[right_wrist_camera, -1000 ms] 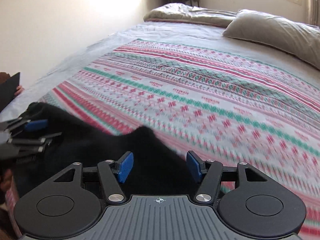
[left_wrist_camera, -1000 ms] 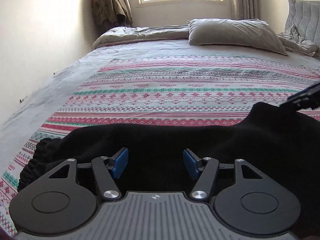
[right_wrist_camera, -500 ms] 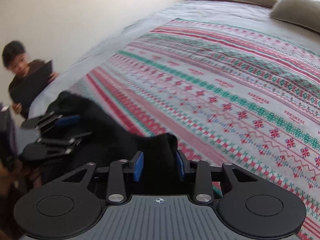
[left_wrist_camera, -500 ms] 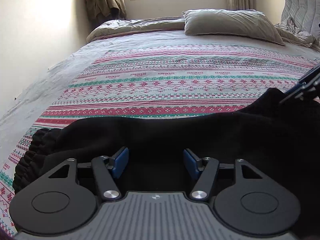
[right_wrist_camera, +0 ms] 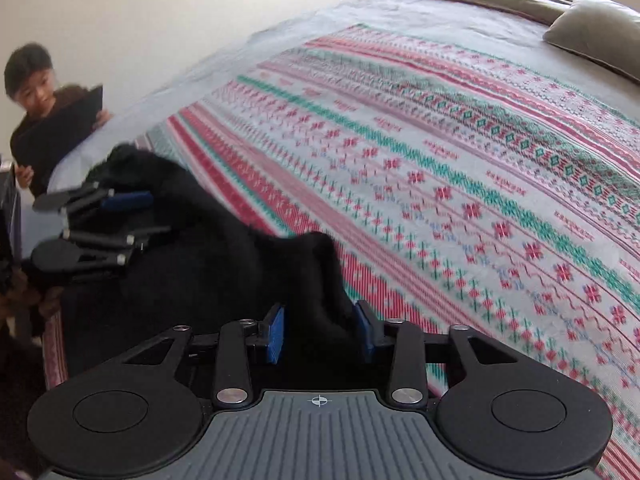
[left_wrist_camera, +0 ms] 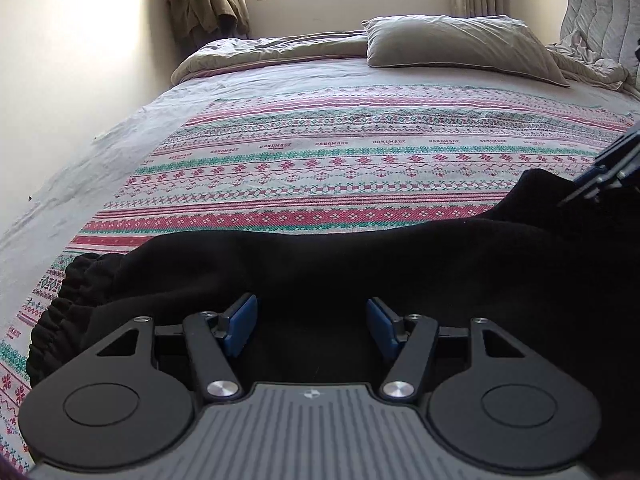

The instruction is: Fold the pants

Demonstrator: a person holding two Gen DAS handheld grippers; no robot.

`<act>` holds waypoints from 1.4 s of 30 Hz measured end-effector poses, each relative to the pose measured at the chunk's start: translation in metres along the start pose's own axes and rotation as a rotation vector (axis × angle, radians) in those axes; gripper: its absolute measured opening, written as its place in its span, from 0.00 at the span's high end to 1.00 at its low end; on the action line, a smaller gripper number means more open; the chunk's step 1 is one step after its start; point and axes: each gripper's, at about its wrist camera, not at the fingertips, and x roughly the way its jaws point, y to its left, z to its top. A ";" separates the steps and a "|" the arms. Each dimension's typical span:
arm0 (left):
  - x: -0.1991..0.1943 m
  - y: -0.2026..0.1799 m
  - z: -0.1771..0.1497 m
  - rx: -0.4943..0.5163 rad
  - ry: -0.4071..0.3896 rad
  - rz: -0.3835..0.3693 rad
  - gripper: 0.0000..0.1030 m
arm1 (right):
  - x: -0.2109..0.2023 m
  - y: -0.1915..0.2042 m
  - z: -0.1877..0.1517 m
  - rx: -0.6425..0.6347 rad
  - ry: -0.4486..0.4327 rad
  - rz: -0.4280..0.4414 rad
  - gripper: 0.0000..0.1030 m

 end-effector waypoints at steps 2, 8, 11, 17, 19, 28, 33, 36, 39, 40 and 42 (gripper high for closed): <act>0.000 -0.001 0.000 -0.006 0.002 0.002 0.37 | 0.008 -0.009 0.006 0.059 -0.023 0.024 0.63; 0.001 0.001 -0.001 -0.022 0.010 0.000 0.37 | 0.028 -0.033 0.008 0.282 -0.101 0.071 0.88; 0.002 0.003 -0.002 -0.052 0.036 0.007 0.37 | 0.014 -0.004 0.006 0.179 -0.211 -0.061 0.93; 0.004 -0.003 -0.001 -0.043 0.045 0.040 0.37 | 0.044 -0.012 0.009 0.159 -0.215 -0.381 1.00; 0.000 -0.004 0.000 -0.044 0.037 0.046 0.37 | 0.032 -0.021 0.005 0.227 -0.248 -0.376 0.90; -0.028 -0.038 0.006 -0.031 -0.039 0.019 0.28 | -0.077 0.002 -0.055 0.181 -0.316 -0.385 0.84; -0.036 -0.077 0.003 0.005 -0.043 -0.074 0.27 | -0.086 0.006 -0.113 0.178 -0.204 -0.412 0.82; -0.032 -0.097 -0.002 0.028 -0.028 -0.112 0.27 | -0.089 -0.013 -0.140 0.236 -0.184 -0.456 0.82; -0.027 -0.112 -0.007 0.044 -0.019 -0.116 0.26 | -0.105 -0.044 -0.165 0.296 -0.245 -0.454 0.91; -0.027 -0.117 -0.010 0.057 -0.027 -0.108 0.26 | -0.112 -0.054 -0.172 0.298 -0.255 -0.454 0.92; -0.030 -0.126 -0.013 0.093 -0.051 -0.096 0.26 | -0.126 -0.069 -0.179 0.308 -0.267 -0.530 0.84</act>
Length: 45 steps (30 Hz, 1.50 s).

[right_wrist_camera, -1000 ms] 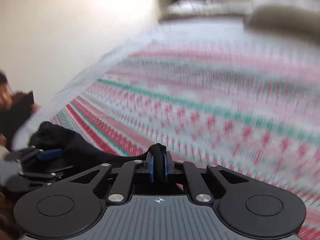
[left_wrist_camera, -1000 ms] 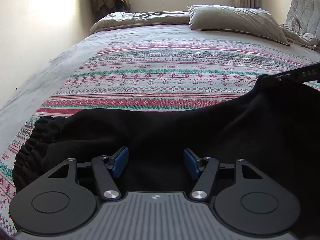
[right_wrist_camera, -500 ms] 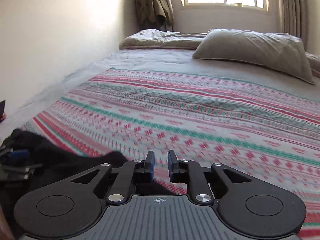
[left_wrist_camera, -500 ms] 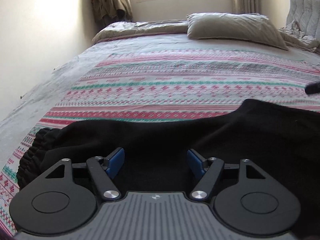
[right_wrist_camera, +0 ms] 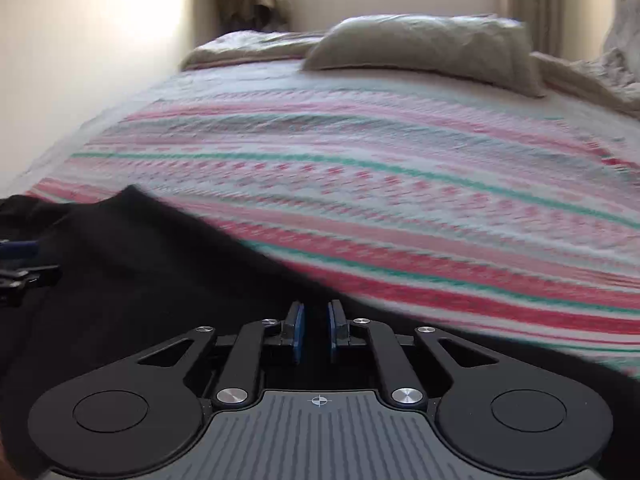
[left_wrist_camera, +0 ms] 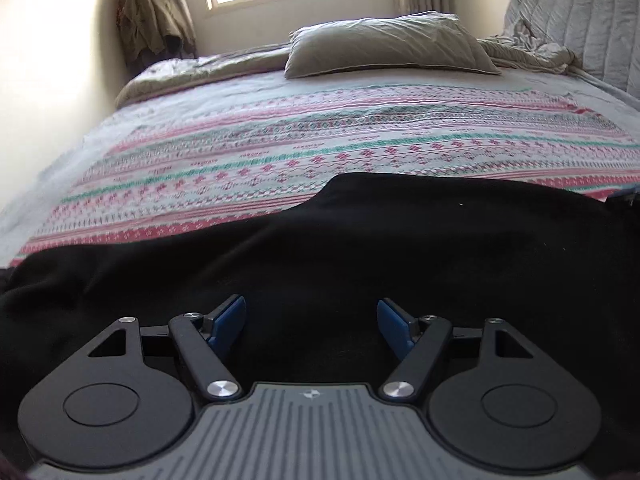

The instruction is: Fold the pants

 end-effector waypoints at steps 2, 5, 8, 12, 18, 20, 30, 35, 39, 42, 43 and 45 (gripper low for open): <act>-0.004 -0.006 -0.002 0.021 -0.016 0.000 0.26 | -0.005 -0.022 -0.003 0.002 -0.007 -0.143 0.76; -0.010 -0.009 -0.003 0.028 -0.027 -0.028 0.26 | -0.018 -0.061 -0.014 0.080 -0.006 -0.239 0.76; -0.019 -0.011 -0.005 0.028 -0.041 -0.068 0.21 | -0.051 -0.084 -0.022 0.137 -0.052 -0.232 0.59; -0.030 -0.015 -0.008 0.014 -0.053 -0.112 0.17 | -0.095 -0.100 -0.037 0.169 -0.100 -0.251 0.31; -0.034 -0.023 -0.007 -0.013 -0.043 -0.180 0.12 | -0.138 -0.129 -0.073 0.240 -0.099 -0.305 0.22; -0.037 -0.026 -0.007 -0.016 -0.044 -0.196 0.11 | -0.147 -0.139 -0.084 0.284 -0.089 -0.300 0.22; -0.049 -0.039 -0.008 -0.037 -0.055 -0.239 0.07 | -0.147 -0.170 -0.123 0.479 0.056 -0.223 0.21; -0.048 -0.042 -0.008 -0.041 -0.045 -0.259 0.06 | -0.137 -0.166 -0.126 0.470 0.069 -0.251 0.20; -0.045 -0.041 -0.006 -0.073 -0.024 -0.283 0.06 | -0.131 -0.153 -0.122 0.429 0.068 -0.283 0.39; -0.044 -0.038 -0.003 -0.119 -0.006 -0.320 0.06 | -0.136 -0.154 -0.122 0.478 0.045 -0.254 0.62; -0.044 -0.037 -0.002 -0.136 -0.001 -0.333 0.06 | -0.138 -0.157 -0.122 0.513 0.029 -0.222 0.66; -0.043 -0.034 -0.001 -0.170 0.008 -0.360 0.06 | -0.142 -0.159 -0.117 0.569 0.002 -0.200 0.67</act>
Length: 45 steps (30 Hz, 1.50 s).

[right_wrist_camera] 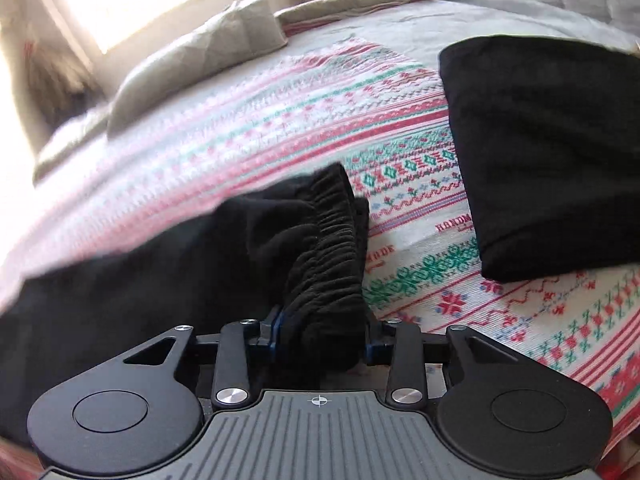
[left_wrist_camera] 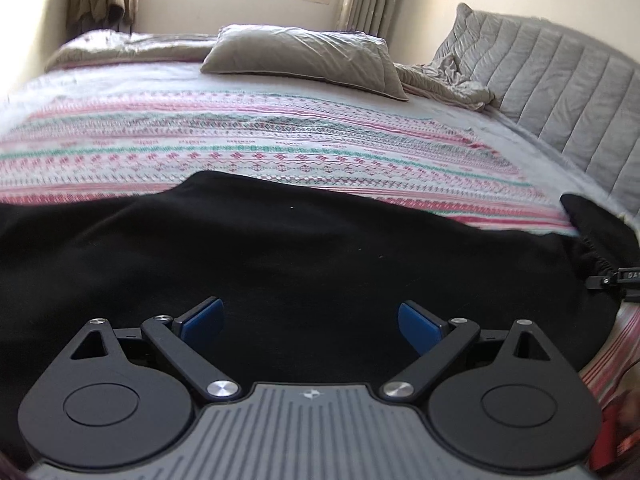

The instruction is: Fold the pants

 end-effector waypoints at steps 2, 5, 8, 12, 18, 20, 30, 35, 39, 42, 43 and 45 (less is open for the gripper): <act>0.000 0.002 0.001 -0.041 0.003 -0.029 0.06 | -0.008 0.011 0.004 -0.003 -0.039 0.020 0.68; 0.002 0.006 0.003 -0.108 0.007 -0.071 0.06 | -0.019 0.039 0.009 -0.036 -0.086 0.101 0.68; 0.006 0.009 0.006 -0.174 0.014 -0.108 0.06 | -0.021 0.084 0.009 -0.113 -0.088 0.200 0.68; 0.010 0.013 0.009 -0.245 0.020 -0.150 0.06 | -0.008 0.151 -0.002 -0.244 -0.042 0.281 0.68; 0.015 0.022 0.015 -0.334 0.005 -0.187 0.09 | 0.021 0.230 -0.025 -0.380 0.052 0.349 0.68; 0.018 0.027 0.017 -0.372 0.013 -0.212 0.11 | 0.029 0.248 -0.031 -0.404 0.079 0.362 0.68; 0.049 0.041 0.012 -0.608 0.108 -0.464 0.18 | 0.035 0.295 -0.061 -0.536 0.195 0.510 0.44; 0.056 0.036 0.012 -0.614 0.161 -0.461 0.21 | 0.004 0.289 -0.061 -0.581 0.151 0.568 0.44; 0.064 0.027 0.015 -0.596 0.198 -0.500 0.25 | 0.004 0.273 -0.052 -0.550 0.136 0.539 0.44; 0.072 0.025 0.015 -0.619 0.223 -0.524 0.29 | 0.015 0.268 -0.054 -0.517 0.173 0.557 0.44; 0.074 0.025 0.015 -0.627 0.228 -0.528 0.30 | 0.021 0.271 -0.057 -0.517 0.193 0.580 0.44; 0.076 0.025 0.015 -0.635 0.234 -0.528 0.34 | 0.025 0.279 -0.067 -0.532 0.232 0.637 0.44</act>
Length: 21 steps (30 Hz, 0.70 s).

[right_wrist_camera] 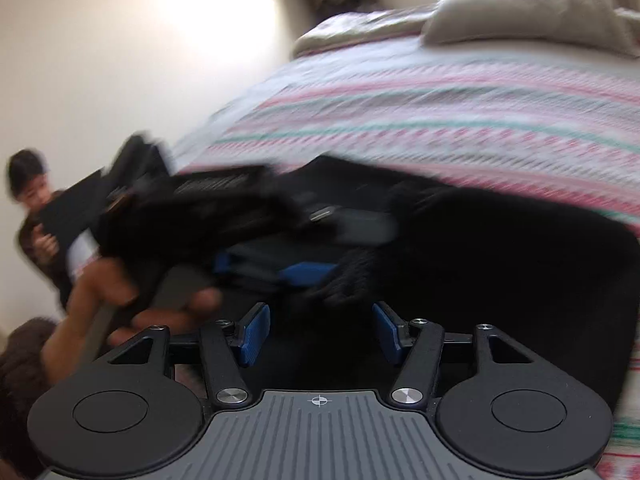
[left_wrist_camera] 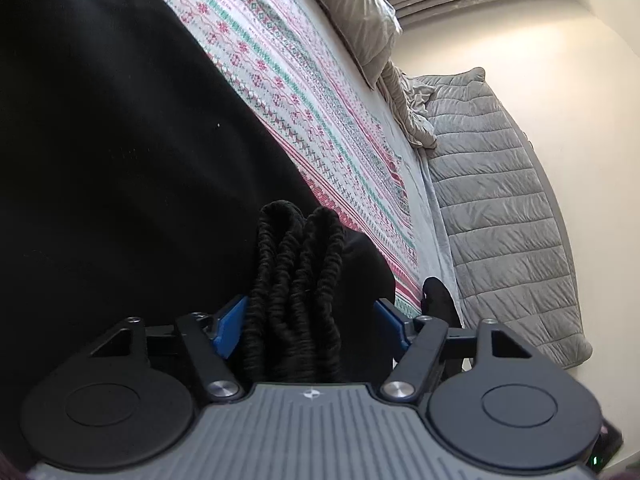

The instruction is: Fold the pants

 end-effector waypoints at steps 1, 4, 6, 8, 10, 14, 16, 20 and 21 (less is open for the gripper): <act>0.000 0.000 0.000 -0.002 -0.001 0.004 0.35 | 0.003 0.004 -0.001 -0.016 0.003 0.023 0.44; 0.000 -0.002 -0.001 0.020 -0.004 0.035 0.49 | -0.001 0.011 -0.001 -0.039 0.003 0.028 0.44; 0.003 -0.008 -0.003 0.056 -0.010 0.061 0.71 | -0.007 0.008 -0.001 -0.023 0.000 0.037 0.44; 0.002 -0.011 -0.005 0.073 -0.018 0.068 0.74 | -0.017 0.007 -0.002 -0.009 -0.006 0.027 0.44; 0.000 -0.016 -0.007 0.095 -0.039 0.082 0.76 | -0.026 0.004 -0.002 -0.014 -0.013 -0.002 0.44; -0.011 -0.031 -0.013 0.165 -0.102 0.120 0.77 | -0.041 -0.009 -0.001 0.007 -0.033 -0.079 0.44; -0.022 -0.039 -0.014 0.208 -0.149 0.148 0.77 | -0.049 -0.017 -0.001 0.029 -0.054 -0.114 0.44; -0.049 -0.038 -0.010 0.229 -0.213 0.192 0.77 | -0.058 -0.031 -0.004 0.076 -0.082 -0.182 0.40; -0.056 -0.036 -0.009 0.239 -0.225 0.218 0.77 | -0.057 -0.035 -0.004 0.086 -0.080 -0.195 0.40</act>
